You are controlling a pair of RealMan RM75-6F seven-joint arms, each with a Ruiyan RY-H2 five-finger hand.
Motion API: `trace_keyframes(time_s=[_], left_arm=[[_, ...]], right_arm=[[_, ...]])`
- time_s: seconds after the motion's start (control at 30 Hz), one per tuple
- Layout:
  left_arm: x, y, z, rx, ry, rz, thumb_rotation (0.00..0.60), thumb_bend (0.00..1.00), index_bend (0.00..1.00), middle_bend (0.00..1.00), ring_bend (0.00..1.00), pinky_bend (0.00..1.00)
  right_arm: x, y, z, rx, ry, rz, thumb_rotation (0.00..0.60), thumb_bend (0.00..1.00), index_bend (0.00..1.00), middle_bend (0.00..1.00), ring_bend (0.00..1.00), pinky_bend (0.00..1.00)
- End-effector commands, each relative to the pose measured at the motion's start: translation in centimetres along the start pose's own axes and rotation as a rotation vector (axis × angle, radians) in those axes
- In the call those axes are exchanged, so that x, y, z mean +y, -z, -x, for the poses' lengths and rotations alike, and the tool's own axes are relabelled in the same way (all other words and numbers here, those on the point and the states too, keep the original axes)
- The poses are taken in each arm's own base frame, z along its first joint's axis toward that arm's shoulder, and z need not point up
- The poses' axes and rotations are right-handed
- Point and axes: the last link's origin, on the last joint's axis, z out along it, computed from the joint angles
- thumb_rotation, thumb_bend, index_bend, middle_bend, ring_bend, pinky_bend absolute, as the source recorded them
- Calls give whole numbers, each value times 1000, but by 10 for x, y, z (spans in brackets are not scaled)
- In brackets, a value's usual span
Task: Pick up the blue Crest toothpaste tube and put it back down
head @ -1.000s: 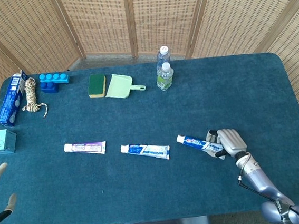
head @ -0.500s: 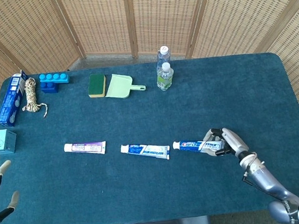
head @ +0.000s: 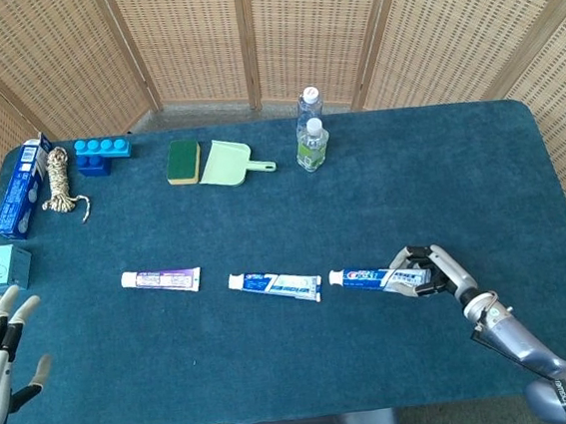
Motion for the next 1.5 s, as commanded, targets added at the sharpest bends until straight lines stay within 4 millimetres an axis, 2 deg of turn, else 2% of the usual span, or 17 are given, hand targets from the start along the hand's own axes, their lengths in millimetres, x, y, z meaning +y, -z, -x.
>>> trace_keyframes(time_s=[0.03, 0.27, 0.47, 0.67, 1.07, 1.5], left_arm=[[3, -2, 0, -4, -6, 15, 600, 350, 123, 47, 0, 35], [13, -12, 1, -24, -28, 80, 600, 350, 154, 73, 0, 96], [36, -32, 6, -56, -56, 202, 600, 350, 167, 88, 2, 127], [54, -48, 10, -84, -56, 281, 600, 350, 172, 98, 39, 148], [99, -82, 21, -105, -22, 448, 600, 350, 207, 116, 53, 189], [148, -101, 36, -111, 14, 573, 600, 350, 229, 120, 55, 214]], right_arm=[[-4, 4, -1, -24, -68, 3, 600, 564, 954, 740, 772, 885], [-15, 12, -2, -56, -206, -13, 600, 568, 954, 743, 777, 889], [-28, 27, -4, -73, -336, -42, 600, 568, 955, 743, 778, 889], [-33, 34, -1, -95, -370, -56, 600, 569, 955, 743, 779, 889], [-43, 43, 18, -148, -398, -76, 600, 568, 955, 743, 780, 889], [-59, 49, 42, -201, -447, -80, 600, 568, 954, 743, 782, 890]])
